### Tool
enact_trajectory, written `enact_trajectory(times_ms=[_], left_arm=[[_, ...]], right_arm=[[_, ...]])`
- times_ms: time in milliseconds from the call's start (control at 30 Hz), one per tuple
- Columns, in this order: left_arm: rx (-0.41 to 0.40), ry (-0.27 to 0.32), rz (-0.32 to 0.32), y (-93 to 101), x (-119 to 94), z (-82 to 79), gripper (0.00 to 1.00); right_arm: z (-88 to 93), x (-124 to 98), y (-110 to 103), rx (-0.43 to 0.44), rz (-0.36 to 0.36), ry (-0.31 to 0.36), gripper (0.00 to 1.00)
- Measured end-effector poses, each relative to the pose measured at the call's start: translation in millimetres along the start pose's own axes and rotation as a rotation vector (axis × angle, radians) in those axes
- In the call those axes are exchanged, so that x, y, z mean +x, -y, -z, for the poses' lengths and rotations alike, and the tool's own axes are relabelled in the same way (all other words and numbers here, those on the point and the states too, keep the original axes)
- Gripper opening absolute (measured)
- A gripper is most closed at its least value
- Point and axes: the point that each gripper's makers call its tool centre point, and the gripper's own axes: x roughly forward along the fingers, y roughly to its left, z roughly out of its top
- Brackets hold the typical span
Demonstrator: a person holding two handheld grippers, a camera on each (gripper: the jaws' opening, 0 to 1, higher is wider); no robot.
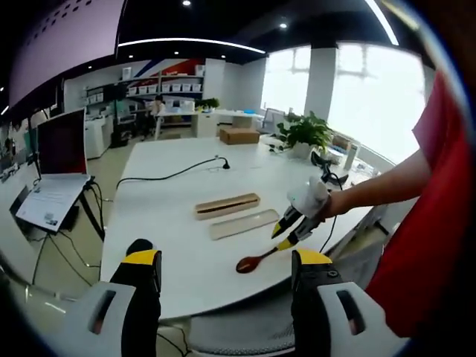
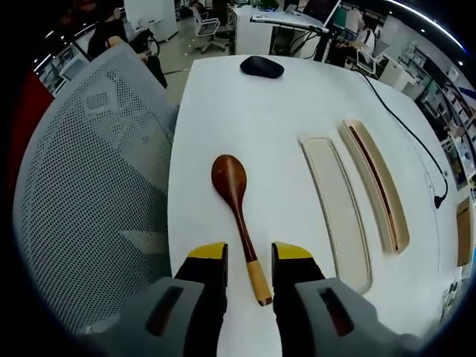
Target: Arrange the utensils inside the cutlery case until each visible utensil rests in its matching compartment.
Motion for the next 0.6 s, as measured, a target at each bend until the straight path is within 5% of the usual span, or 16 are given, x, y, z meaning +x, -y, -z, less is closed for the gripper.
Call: enact_trajectory(times_ms=[267, 600], left_arm=[[0.051, 0.011, -0.005, -0.3, -2, -4.7, 0.70], [0.025, 0.013, 0.000, -2.3, -3, -7.9, 0.70]], right_arm=[[-1.0, 10, -4, -0.046, -0.027, -0.016, 0.19], [2.1, 20, -1, -0.048, -0.041, -0.025, 0.16]])
